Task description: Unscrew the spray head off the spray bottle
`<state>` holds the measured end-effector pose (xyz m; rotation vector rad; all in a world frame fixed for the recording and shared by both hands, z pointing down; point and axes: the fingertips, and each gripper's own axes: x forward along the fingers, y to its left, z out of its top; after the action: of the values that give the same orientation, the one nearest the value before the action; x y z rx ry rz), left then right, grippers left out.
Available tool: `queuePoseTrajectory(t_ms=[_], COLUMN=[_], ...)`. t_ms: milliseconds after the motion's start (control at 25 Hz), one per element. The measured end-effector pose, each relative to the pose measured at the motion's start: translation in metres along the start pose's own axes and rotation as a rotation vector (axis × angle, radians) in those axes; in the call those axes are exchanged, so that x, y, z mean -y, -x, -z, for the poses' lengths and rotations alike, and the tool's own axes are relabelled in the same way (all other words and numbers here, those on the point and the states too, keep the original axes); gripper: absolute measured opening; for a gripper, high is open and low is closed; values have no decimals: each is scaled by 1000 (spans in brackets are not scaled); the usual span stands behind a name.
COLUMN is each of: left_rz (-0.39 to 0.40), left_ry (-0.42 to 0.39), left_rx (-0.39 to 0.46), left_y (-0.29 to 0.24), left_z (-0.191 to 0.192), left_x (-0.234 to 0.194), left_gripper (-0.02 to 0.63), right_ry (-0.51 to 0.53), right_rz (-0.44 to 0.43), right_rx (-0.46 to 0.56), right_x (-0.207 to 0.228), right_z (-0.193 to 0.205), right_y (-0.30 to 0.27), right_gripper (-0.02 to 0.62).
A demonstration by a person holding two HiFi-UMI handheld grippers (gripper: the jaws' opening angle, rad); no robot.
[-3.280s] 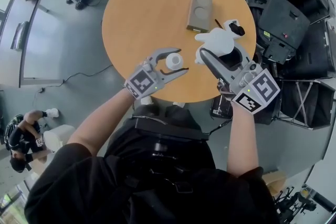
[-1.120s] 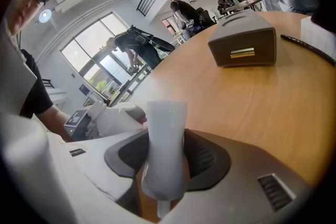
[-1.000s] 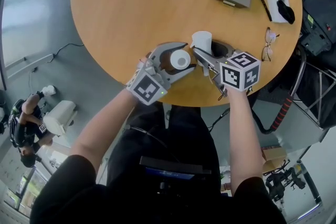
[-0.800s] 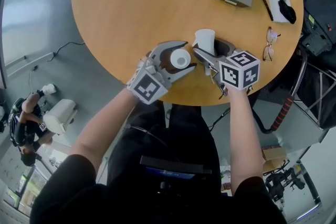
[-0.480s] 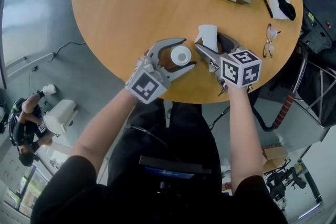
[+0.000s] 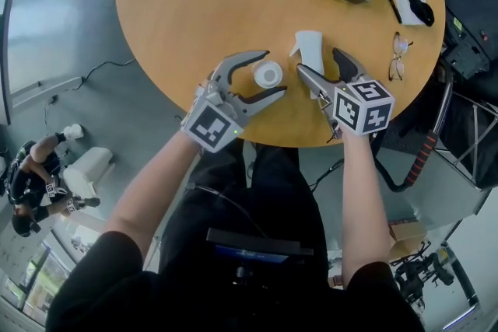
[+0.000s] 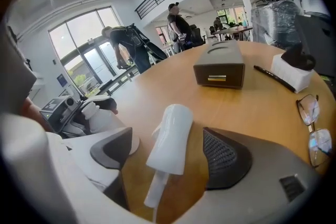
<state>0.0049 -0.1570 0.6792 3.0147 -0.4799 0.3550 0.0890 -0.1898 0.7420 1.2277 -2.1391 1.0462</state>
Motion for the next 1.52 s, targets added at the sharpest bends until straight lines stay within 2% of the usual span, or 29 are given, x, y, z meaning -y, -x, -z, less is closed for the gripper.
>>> queuePoseTrajectory(t_ms=[280,440,560,720,760,880,1120,1280,1400,1520], left_rz=[-21,-43,-72,-77,-74,-44,-23,-23,-7,20], left_ry=[-16,-18,17,119,141,148,107,106,137,136], left_rx=[-7,-6,-14,10,12,39,78,127,140,138], left_y=[16,33,48,76,82,95,118,135,143,145], left_z=[-25,-52,-80,-129,-142,-187,-260,-300,-317,-329], left_x=[10,17,19,23,25,33,48,52,65,76], left_gripper=[337,337,337,337,318,311,276,185,136,82], right_ry=[39,69,93,142,156,214,337,366,385,407], right_rz=[-28,-80,-141,-233,-253,-301,-378,-392,-407,-421], right_rx=[105,176,242,321,346,436,574,674,707,736], right_x=[-27,-59,-88,-132,-143,-176,-230,-248,-256,-263], right_z=[-26,-45,-63,-87,-94,-115,-142,-168,-175,-180], right_y=[39,72,103,148,160,195,253,289,315,334], right_gripper=[433,433,433,433,433,430,331,235,180,74])
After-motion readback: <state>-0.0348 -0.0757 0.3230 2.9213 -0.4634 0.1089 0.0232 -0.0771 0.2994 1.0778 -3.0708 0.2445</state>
